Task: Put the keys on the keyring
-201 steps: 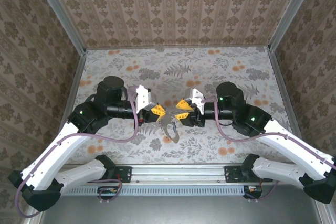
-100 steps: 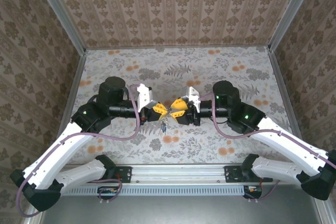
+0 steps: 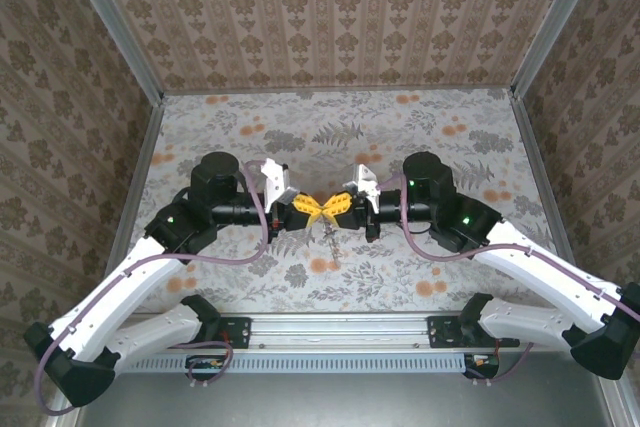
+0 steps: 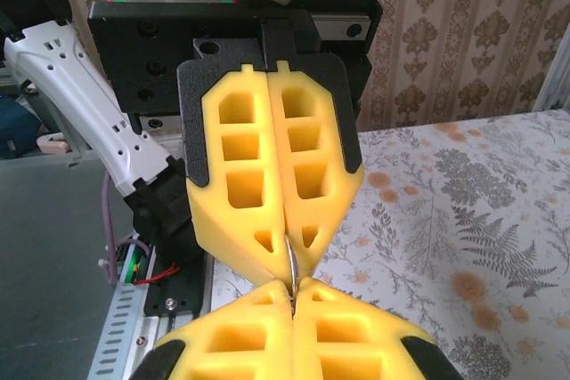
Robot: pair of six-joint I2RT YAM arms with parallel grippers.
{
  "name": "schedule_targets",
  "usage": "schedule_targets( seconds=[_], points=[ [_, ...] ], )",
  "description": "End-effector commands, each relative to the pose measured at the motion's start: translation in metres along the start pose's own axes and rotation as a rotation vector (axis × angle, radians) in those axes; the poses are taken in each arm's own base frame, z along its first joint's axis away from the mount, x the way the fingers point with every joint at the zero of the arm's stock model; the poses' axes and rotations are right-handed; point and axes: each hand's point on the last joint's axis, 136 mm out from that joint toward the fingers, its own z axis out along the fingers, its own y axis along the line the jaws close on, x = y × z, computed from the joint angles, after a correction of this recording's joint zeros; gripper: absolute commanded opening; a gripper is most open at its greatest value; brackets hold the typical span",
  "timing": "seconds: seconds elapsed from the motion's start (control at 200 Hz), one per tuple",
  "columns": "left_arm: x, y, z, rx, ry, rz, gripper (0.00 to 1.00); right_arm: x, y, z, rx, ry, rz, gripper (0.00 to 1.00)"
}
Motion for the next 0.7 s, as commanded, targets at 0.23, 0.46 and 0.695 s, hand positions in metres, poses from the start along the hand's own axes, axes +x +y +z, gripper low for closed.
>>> schedule_targets(
  seconds=[0.23,0.46,0.695],
  points=[
    [0.013,0.003,-0.015,-0.102,0.200,0.080,0.34,0.002,-0.015,-0.005,0.088,0.124,-0.055,0.00],
    [0.008,0.007,-0.008,-0.087,0.210,0.116,0.33,0.001,-0.007,0.003,0.034,0.167,-0.062,0.00],
    [0.006,0.010,-0.004,-0.078,0.219,0.135,0.32,0.007,0.001,0.010,-0.021,0.220,-0.059,0.00]
  ],
)
